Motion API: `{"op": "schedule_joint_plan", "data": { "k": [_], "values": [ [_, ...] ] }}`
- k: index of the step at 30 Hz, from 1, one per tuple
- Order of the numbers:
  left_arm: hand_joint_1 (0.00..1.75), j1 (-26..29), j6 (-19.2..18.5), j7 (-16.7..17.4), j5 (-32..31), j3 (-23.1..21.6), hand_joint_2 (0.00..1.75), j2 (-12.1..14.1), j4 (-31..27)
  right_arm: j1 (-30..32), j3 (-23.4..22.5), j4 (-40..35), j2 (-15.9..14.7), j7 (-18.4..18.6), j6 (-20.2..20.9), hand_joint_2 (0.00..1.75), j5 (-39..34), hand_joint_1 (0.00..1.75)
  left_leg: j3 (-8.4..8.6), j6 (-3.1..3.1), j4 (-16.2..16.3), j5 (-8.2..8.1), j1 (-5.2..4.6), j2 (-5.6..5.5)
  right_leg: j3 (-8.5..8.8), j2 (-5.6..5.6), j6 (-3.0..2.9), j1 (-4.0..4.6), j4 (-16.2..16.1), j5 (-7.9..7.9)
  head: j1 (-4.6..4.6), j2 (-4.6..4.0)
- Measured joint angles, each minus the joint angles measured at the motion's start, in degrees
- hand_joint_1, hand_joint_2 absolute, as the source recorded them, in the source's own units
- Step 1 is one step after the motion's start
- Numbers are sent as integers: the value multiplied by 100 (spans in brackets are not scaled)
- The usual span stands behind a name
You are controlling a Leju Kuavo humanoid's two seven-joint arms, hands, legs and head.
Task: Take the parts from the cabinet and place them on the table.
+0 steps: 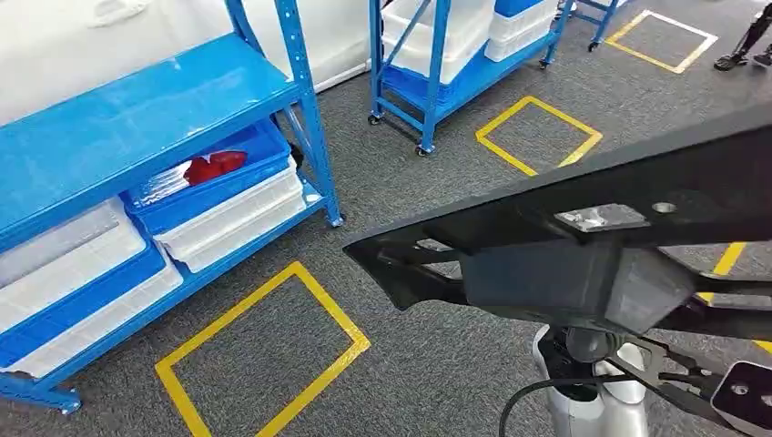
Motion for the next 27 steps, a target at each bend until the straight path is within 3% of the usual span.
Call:
{"op": "schedule_joint_plan", "data": {
  "k": [1, 2, 3, 4, 5, 6, 7, 8, 10, 11, 12, 13, 14, 15, 16, 17, 18, 19, 20, 21, 22, 26, 27],
  "values": [
    [0, 8, -20, 7, -9, -7, 175, -4, 0, 22, -13, 13, 0, 2, 4, 175, 0, 175, -188, -2, 379, -94, 1, -9, -4, 83, -5, 16, 3, 3, -2, 0],
    [0, 9, -28, 11, -15, -20, 175, -11, 0, 40, -26, 31, 0, 2, 4, 175, 0, 175, -242, 9, 451, -25, 1, -9, 1, 172, -5, 24, 6, 3, -2, 0],
    [0, 20, -31, 15, -15, -31, 175, -20, 0, 48, -35, 35, 0, 2, 9, 175, 0, 175, -156, 25, 218, 184, 0, -13, 7, 261, -5, 26, 16, 4, 0, 0],
    [0, 19, -31, 15, -15, -35, 175, -22, 0, 49, -39, 35, 0, 2, 11, 175, 0, 175, 30, 45, -211, 456, 0, -36, 14, 343, -2, 29, 29, 3, 0, 0],
    [0, 12, -31, 15, -30, -39, 175, -22, 2, 49, -50, 35, 0, 2, 22, 175, -4, 175, 279, 76, -801, 770, 3, -157, 16, 422, 8, 29, 51, -4, 0, 0],
    [0, 16, -31, 13, -53, -48, 175, -20, 2, 50, -61, 37, 0, 0, 59, 175, -15, 175, 433, 112, -1213, 921, 8, -434, -2, 480, 21, 13, 67, -10, 0, 0],
    [0, 17, -33, -17, -59, -63, 175, -26, 11, 42, -81, 53, 0, 0, 102, 175, -15, 175, 494, 132, -1362, 849, 22, -527, -37, 544, 66, 53, 115, -11, 0, 0],
    [0, -6, -40, -39, -68, -85, 175, -28, 11, 44, -92, 61, 0, 0, 125, 175, -15, 175, 491, 121, -1340, 835, 1, -479, -72, 611, 112, 16, 102, 13, -2, 0],
    [0, -52, -90, -85, -57, -98, 175, -39, 11, 52, -105, 92, 0, 2, 162, 175, -15, 175, 495, 176, -1355, 844, -32, -377, -92, 725, 192, -21, 65, 54, 0, 0],
    [0, -71, -92, -101, -61, -107, 175, -61, 11, 44, -105, 103, 0, 2, 162, 175, -15, 175, 524, 228, -1426, 888, 6, -309, -100, 797, 243, 14, 58, 68, 0, 0],
    [0, -85, -94, -111, -72, -122, 175, -90, 11, 54, -105, 112, 0, 2, 151, 175, -9, 175, 551, 258, -1481, 929, 16, -203, -121, 562, 245, 13, 148, 5, 0, 0],
    [0, -85, -94, -109, -83, -129, 175, -101, 11, 26, -98, 120, 0, 2, 127, 175, -4, 175, 554, 291, -1496, 942, 10, -153, -257, 274, 264, 28, 412, -193, 2, 0],
    [0, -75, -90, -76, -116, -138, 175, -123, 11, 23, -70, 136, 0, 0, 65, 175, 13, 175, 545, 310, -1493, 941, -7, -80, -471, 119, 285, 12, 850, -437, 0, 0],
    [0, -60, -79, -31, -120, -146, 175, -147, 11, 46, -24, 151, 0, 2, 0, 175, 33, 175, 539, 319, -1488, 935, -22, 0, -701, 39, 300, -4, 1339, -653, 0, 0],
    [0, -50, -57, 5, -127, -160, 175, -164, 11, 72, 4, 169, 0, 0, -53, 175, 61, 175, 534, 319, -1485, 931, -26, 76, -882, 7, 316, -17, 1714, -773, 0, 0],
    [0, -50, -22, 48, -133, -175, 175, -175, 11, 92, 42, 184, -2, 2, -116, 175, 85, 175, 528, 316, -1477, 928, -29, 149, -948, -3, 328, -33, 1846, -765, 0, 0],
    [0, -55, 4, 105, -136, -186, 175, -201, 11, 112, 83, 192, -7, 2, -193, 175, 87, 175, 528, 308, -1472, 920, -29, 220, -872, -20, 335, -46, 1704, -639, 0, 0],
    [0, -59, 28, 155, -136, -192, 175, -229, 11, 128, 133, 199, -13, 2, -264, 175, 85, 175, 533, 298, -1467, 909, -29, 286, -649, -56, 332, -52, 1308, -421, 0, 0],
    [0, -63, 39, 194, -138, -205, 175, -249, 11, 132, 162, 199, -22, 2, -306, 175, 81, 175, 544, 280, -1462, 895, -29, 350, -313, -160, 318, -49, 699, -171, 0, 0],
    [0, -64, 48, 234, -146, -225, 175, -278, 11, 134, 186, 199, -31, 2, -332, 175, 79, 175, 568, 259, -1455, 880, -40, 399, -12, -402, 288, -28, 193, -26, 0, 0],
    [0, -59, 63, 277, -166, -245, 175, -284, 11, 142, 220, 199, -48, 2, -363, 175, 74, 175, 578, 223, -1454, 859, -80, 438, 38, -576, 230, 37, 81, -113, 0, 0],
    [0, -76, 85, 363, -184, -278, 175, -378, 9, 232, 273, 195, -118, 0, -488, 175, 96, 175, 650, 94, -1480, 826, -76, 674, -1, -282, 112, 55, 18, -64, 0, 0],
    [0, -79, 85, 372, -186, -278, 175, -391, 9, 261, 291, 188, -122, 2, -509, 175, 107, 175, 633, 52, -1434, 765, -39, 527, 37, -229, 69, -3, -23, -28, 0, 0]
  ]
}}
